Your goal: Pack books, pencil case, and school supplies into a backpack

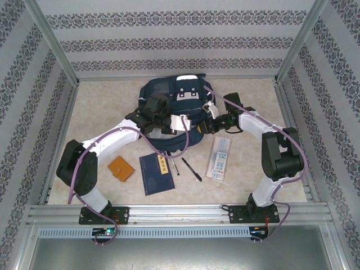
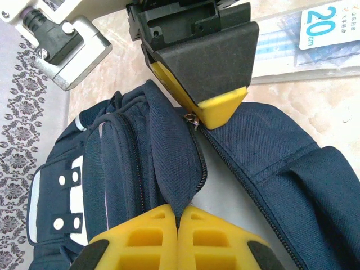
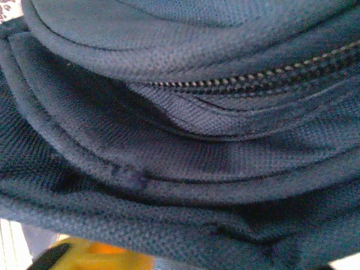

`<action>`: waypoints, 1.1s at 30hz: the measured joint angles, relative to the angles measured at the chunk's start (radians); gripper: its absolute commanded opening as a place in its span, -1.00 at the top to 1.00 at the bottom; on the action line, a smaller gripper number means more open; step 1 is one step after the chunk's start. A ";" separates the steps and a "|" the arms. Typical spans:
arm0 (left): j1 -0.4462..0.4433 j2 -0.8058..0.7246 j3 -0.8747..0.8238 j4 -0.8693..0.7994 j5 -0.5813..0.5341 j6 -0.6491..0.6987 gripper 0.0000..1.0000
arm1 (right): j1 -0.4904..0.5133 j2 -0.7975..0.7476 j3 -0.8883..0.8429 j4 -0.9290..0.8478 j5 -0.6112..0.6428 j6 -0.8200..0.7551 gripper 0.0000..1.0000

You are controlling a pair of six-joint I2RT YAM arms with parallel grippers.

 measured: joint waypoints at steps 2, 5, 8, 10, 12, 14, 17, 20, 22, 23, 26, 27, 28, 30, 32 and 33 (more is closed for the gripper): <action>0.004 0.000 0.000 0.000 0.000 0.000 1.00 | 0.000 0.000 0.000 -0.005 -0.001 0.002 0.88; 0.006 0.000 0.000 0.000 0.000 0.000 1.00 | -0.002 -0.003 0.000 -0.012 0.003 0.018 1.00; 0.011 0.000 0.000 0.000 0.003 0.001 1.00 | -0.014 -0.022 -0.009 -0.010 0.018 0.037 1.00; 0.013 0.000 0.000 0.000 0.009 0.005 1.00 | -0.023 -0.045 -0.019 -0.009 0.052 0.055 1.00; 0.013 0.000 0.000 0.000 0.020 0.013 1.00 | -0.033 -0.056 -0.020 -0.003 0.105 0.079 1.00; 0.013 0.000 0.000 -0.002 0.031 0.024 1.00 | -0.041 -0.053 -0.018 0.007 0.150 0.106 1.00; 0.013 0.000 0.000 -0.010 0.037 0.035 1.00 | -0.056 -0.023 -0.003 0.032 0.214 0.173 1.00; 0.013 -0.004 0.000 -0.017 0.041 0.046 1.00 | -0.071 0.031 0.025 0.061 0.259 0.249 1.00; 0.014 -0.011 0.000 -0.021 0.048 0.048 1.00 | -0.079 0.078 0.053 0.088 0.288 0.299 1.00; 0.016 -0.017 0.000 -0.021 0.053 0.048 1.00 | -0.084 0.109 0.076 0.098 0.298 0.328 1.00; 0.021 -0.040 0.000 -0.018 0.060 0.048 1.00 | -0.093 0.186 0.133 0.118 0.305 0.400 1.00; 0.023 -0.044 0.002 -0.016 0.060 0.048 1.00 | -0.092 0.205 0.145 0.126 0.304 0.424 1.00; 0.024 -0.045 0.003 -0.014 0.061 0.048 1.00 | -0.089 0.219 0.152 0.133 0.304 0.446 0.98; 0.026 -0.047 0.005 -0.015 0.062 0.047 1.00 | -0.086 0.241 0.158 0.161 0.308 0.490 0.89; 0.026 -0.047 0.006 -0.015 0.066 0.043 1.00 | -0.086 0.262 0.167 0.186 0.315 0.528 0.86; 0.026 -0.047 0.008 -0.015 0.069 0.040 1.00 | -0.086 0.272 0.170 0.206 0.324 0.546 0.80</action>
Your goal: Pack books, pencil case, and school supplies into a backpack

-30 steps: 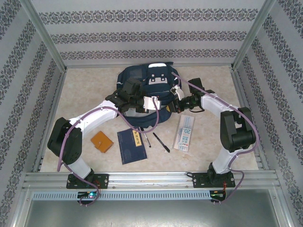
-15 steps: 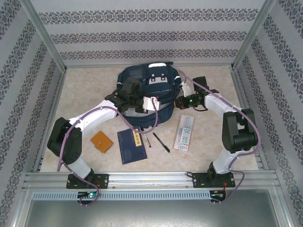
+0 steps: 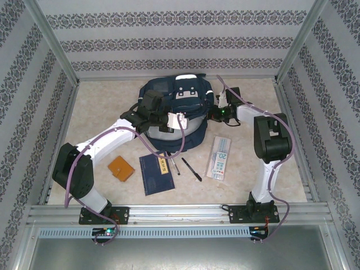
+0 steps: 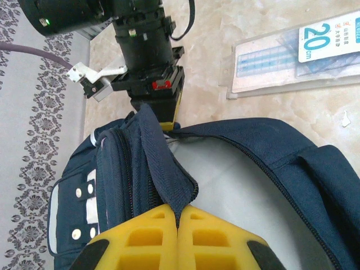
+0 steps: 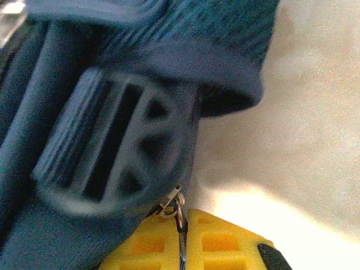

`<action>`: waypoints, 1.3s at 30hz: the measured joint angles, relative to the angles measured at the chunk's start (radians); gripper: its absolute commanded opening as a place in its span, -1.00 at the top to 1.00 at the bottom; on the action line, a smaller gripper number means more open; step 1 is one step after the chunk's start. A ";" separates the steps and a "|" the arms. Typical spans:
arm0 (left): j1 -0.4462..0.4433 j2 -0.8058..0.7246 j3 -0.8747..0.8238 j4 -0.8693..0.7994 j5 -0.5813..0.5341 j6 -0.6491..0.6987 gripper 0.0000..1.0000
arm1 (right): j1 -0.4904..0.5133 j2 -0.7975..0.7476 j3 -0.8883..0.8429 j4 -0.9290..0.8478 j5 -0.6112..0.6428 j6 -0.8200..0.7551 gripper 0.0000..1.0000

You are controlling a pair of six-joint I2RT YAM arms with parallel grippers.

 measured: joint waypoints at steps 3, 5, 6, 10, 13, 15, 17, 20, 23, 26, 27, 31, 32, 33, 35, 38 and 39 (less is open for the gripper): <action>0.000 0.000 0.008 0.002 0.007 -0.017 1.00 | -0.002 0.012 0.000 0.034 0.029 0.039 0.61; 0.001 0.000 0.010 0.014 0.013 -0.028 1.00 | -0.007 0.012 0.000 0.047 0.052 0.059 0.57; 0.002 0.000 0.010 0.021 0.016 -0.035 1.00 | -0.012 0.012 -0.001 0.056 0.060 0.066 0.55; 0.006 0.000 0.010 0.043 0.030 -0.064 1.00 | -0.047 0.011 -0.008 0.074 0.063 0.120 0.35; 0.006 0.000 0.010 0.064 0.051 -0.088 1.00 | -0.092 0.010 -0.014 0.072 0.074 0.155 0.23; 0.006 0.000 0.010 0.086 0.060 -0.108 1.00 | -0.124 -0.003 -0.031 0.071 0.084 0.174 0.17; 0.006 0.000 0.010 0.102 0.067 -0.126 1.00 | -0.150 -0.029 -0.057 0.063 0.087 0.192 0.14; 0.006 0.003 0.011 0.127 0.067 -0.148 1.00 | -0.182 -0.093 -0.103 0.034 0.077 0.217 0.10; 0.006 0.015 0.015 0.144 0.067 -0.159 1.00 | -0.187 -0.182 -0.153 -0.004 0.063 0.235 0.06; 0.006 0.034 0.024 0.150 0.067 -0.161 1.00 | -0.173 -0.304 -0.221 -0.053 0.055 0.262 0.00; 0.006 0.042 0.026 0.153 0.067 -0.162 1.00 | -0.162 -0.350 -0.248 -0.070 0.056 0.267 -0.02; 0.006 0.082 0.026 0.193 0.066 -0.189 1.00 | -0.070 -0.514 -0.321 -0.166 0.095 0.236 -0.08; 0.006 0.093 0.026 0.205 0.063 -0.204 1.00 | -0.033 -0.545 -0.324 -0.193 0.127 0.209 -0.11; 0.006 0.108 0.026 0.221 0.060 -0.225 1.00 | 0.013 -0.577 -0.329 -0.215 0.167 0.179 -0.15; 0.005 0.129 0.019 0.258 0.047 -0.274 1.00 | 0.109 -0.650 -0.358 -0.225 0.249 0.124 -0.24; 0.005 0.149 -0.002 0.317 0.025 -0.347 0.39 | 0.196 -0.769 -0.441 -0.229 0.292 0.087 -0.96; 0.005 0.154 -0.006 0.327 0.018 -0.366 0.22 | 0.196 -0.804 -0.470 -0.229 0.288 0.085 -0.91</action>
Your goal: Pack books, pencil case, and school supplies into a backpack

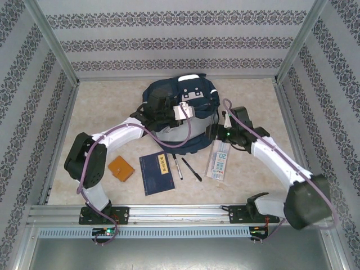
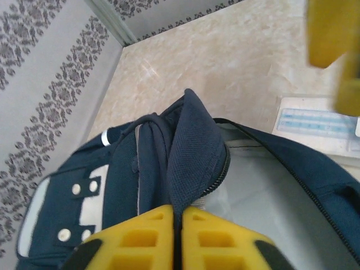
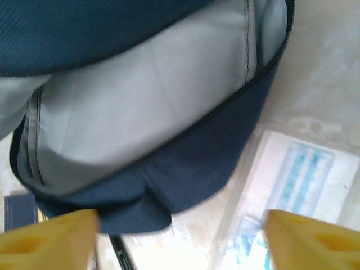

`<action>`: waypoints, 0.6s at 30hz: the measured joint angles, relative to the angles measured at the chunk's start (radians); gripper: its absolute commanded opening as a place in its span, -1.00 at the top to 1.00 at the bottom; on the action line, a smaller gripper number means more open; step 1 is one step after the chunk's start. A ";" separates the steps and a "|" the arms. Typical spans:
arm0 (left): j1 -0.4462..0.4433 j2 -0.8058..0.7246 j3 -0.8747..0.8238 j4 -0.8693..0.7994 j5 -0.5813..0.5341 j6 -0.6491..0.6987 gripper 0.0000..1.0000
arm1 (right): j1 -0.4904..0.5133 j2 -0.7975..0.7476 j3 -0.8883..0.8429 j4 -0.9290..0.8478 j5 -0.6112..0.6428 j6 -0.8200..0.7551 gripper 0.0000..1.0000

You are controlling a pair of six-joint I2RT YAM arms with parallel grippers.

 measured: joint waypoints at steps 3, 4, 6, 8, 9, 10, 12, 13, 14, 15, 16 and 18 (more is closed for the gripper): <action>-0.006 0.003 -0.015 0.004 -0.025 -0.047 -0.10 | -0.036 -0.058 -0.067 0.001 -0.073 0.015 -0.60; -0.010 0.000 -0.020 0.003 -0.039 -0.065 -0.18 | -0.038 -0.059 -0.070 -0.013 -0.095 0.020 -0.55; -0.014 -0.024 -0.042 0.000 -0.072 -0.109 -0.24 | -0.002 -0.048 -0.066 -0.028 -0.130 0.026 -0.50; -0.016 -0.083 -0.080 -0.019 -0.119 -0.173 -0.29 | 0.079 -0.033 -0.055 -0.040 -0.159 0.030 -0.47; -0.018 -0.132 -0.105 -0.038 -0.146 -0.217 -0.34 | 0.129 -0.022 -0.046 -0.041 -0.174 0.032 -0.47; -0.018 -0.182 -0.128 -0.056 -0.172 -0.264 -0.38 | 0.185 -0.007 -0.034 -0.042 -0.188 0.032 -0.47; -0.018 -0.303 -0.170 -0.111 -0.227 -0.374 -0.43 | 0.276 0.032 -0.003 -0.043 -0.213 0.027 -0.46; -0.018 -0.367 -0.186 -0.148 -0.257 -0.443 -0.45 | 0.321 0.063 0.019 -0.044 -0.228 0.021 -0.46; -0.019 -0.417 -0.197 -0.182 -0.279 -0.501 -0.49 | 0.354 0.093 0.038 -0.045 -0.237 0.015 -0.44; -0.019 -0.482 -0.211 -0.230 -0.305 -0.584 -0.50 | 0.386 0.132 0.061 -0.043 -0.249 0.006 -0.43; -0.019 -0.531 -0.224 -0.271 -0.322 -0.662 -0.50 | 0.413 0.172 0.082 -0.042 -0.260 -0.001 -0.40; -0.019 -0.613 -0.262 -0.356 -0.338 -0.838 -0.51 | 0.454 0.259 0.121 -0.037 -0.286 -0.011 -0.33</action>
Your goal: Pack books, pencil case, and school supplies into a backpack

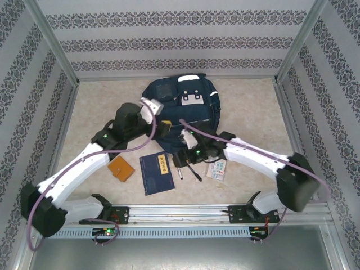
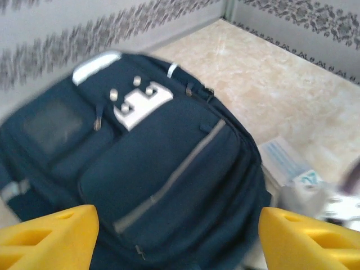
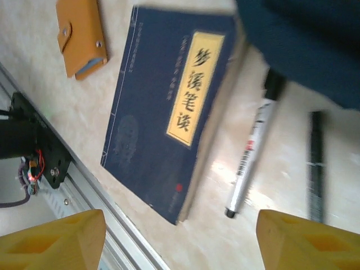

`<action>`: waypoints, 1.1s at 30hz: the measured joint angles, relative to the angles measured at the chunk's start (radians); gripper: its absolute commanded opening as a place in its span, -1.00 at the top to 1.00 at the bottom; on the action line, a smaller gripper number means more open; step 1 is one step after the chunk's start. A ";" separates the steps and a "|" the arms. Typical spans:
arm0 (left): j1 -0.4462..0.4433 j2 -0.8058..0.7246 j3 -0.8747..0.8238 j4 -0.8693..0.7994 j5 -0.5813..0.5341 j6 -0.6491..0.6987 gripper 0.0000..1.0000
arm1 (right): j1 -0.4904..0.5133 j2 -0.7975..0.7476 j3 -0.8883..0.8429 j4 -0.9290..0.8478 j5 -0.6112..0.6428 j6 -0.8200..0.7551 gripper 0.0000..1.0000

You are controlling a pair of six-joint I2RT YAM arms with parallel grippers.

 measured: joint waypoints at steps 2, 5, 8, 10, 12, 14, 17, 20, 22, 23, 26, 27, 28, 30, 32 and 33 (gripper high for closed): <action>0.000 -0.058 -0.068 -0.069 0.002 -0.177 -0.52 | 0.026 0.090 0.042 0.000 -0.031 -0.013 -0.30; 0.000 -0.102 -0.197 -0.183 0.024 -0.414 -0.53 | 0.047 0.221 0.110 0.002 -0.068 -0.023 -0.28; 0.000 -0.116 -0.306 -0.298 0.032 -0.573 -0.52 | 0.051 0.311 0.156 -0.001 -0.081 -0.023 -0.25; 0.000 -0.111 -0.341 -0.353 0.032 -0.634 -0.53 | 0.051 0.356 0.181 -0.002 -0.084 -0.023 -0.23; 0.000 -0.085 -0.349 -0.372 0.045 -0.674 -0.54 | 0.051 0.389 0.200 -0.001 -0.083 -0.022 -0.22; 0.000 -0.042 -0.357 -0.361 0.069 -0.706 -0.52 | 0.051 0.416 0.213 -0.002 -0.081 -0.022 -0.21; 0.000 0.037 -0.391 -0.304 0.125 -0.743 -0.52 | 0.051 0.435 0.220 0.002 -0.091 -0.019 -0.08; 0.000 0.115 -0.406 -0.269 0.155 -0.763 -0.49 | 0.051 0.453 0.225 0.007 -0.104 -0.013 0.26; 0.001 0.155 -0.396 -0.270 0.154 -0.769 -0.49 | 0.043 0.467 0.229 0.007 -0.119 -0.014 0.35; 0.001 0.166 -0.384 -0.277 0.154 -0.771 -0.50 | 0.038 0.471 0.229 0.007 -0.127 -0.014 0.36; 0.001 0.210 -0.352 -0.307 0.150 -0.779 -0.54 | 0.027 0.477 0.229 0.008 -0.151 -0.014 0.42; 0.001 0.224 -0.340 -0.318 0.148 -0.782 -0.56 | 0.026 0.479 0.229 0.008 -0.156 -0.014 0.44; 0.001 0.234 -0.332 -0.324 0.148 -0.784 -0.56 | 0.024 0.481 0.229 0.010 -0.162 -0.014 0.45; 0.001 0.241 -0.328 -0.327 0.155 -0.783 -0.55 | 0.019 0.484 0.228 0.016 -0.175 -0.014 0.46; 0.002 0.234 -0.330 -0.323 0.166 -0.781 -0.52 | 0.016 0.486 0.224 0.026 -0.189 -0.014 0.47; 0.004 0.225 -0.335 -0.320 0.171 -0.778 -0.47 | 0.012 0.486 0.218 0.037 -0.198 -0.012 0.49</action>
